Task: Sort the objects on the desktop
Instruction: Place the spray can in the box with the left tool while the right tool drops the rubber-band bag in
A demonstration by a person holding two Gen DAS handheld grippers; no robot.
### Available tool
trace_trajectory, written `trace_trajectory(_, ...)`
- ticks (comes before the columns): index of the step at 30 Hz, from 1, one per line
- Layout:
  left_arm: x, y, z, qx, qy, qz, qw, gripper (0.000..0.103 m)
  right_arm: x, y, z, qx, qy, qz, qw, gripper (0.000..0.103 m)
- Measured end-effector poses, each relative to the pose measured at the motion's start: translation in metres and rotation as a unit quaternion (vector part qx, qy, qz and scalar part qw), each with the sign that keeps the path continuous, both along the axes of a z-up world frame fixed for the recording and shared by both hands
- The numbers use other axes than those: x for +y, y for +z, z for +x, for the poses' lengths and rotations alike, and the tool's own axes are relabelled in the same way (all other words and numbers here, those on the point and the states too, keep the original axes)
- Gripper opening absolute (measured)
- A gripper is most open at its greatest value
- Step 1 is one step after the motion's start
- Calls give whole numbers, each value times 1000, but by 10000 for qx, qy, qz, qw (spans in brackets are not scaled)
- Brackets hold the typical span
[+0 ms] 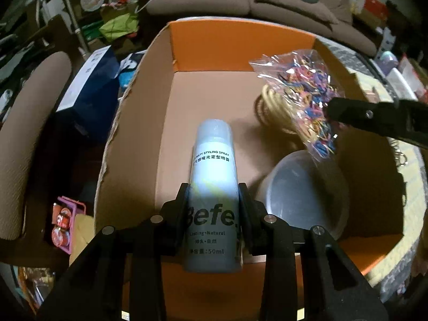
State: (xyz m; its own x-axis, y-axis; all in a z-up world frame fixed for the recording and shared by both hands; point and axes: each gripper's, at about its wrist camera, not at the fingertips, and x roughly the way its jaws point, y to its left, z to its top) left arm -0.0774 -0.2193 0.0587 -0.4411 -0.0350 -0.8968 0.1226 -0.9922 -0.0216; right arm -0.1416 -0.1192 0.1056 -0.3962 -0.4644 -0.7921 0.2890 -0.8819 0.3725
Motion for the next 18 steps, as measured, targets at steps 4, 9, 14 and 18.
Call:
trace_trajectory(4,1,-3,1,-38,84,-12,10000,32,-12,-15,-9,-262,-50,-75,9996,22)
trace_trajectory(9,-6,5,4,59,338,273,9990,32,-19,-27,-18,-526,-115,-248,9982,22)
trace_trajectory(14,-17,24,14,365,461,393,9975,32,-24,-37,-23,-700,-222,-271,9969,25)
trace_trajectory(18,-30,27,18,404,572,473,9964,32,-24,-38,-23,-687,-275,-173,9971,36)
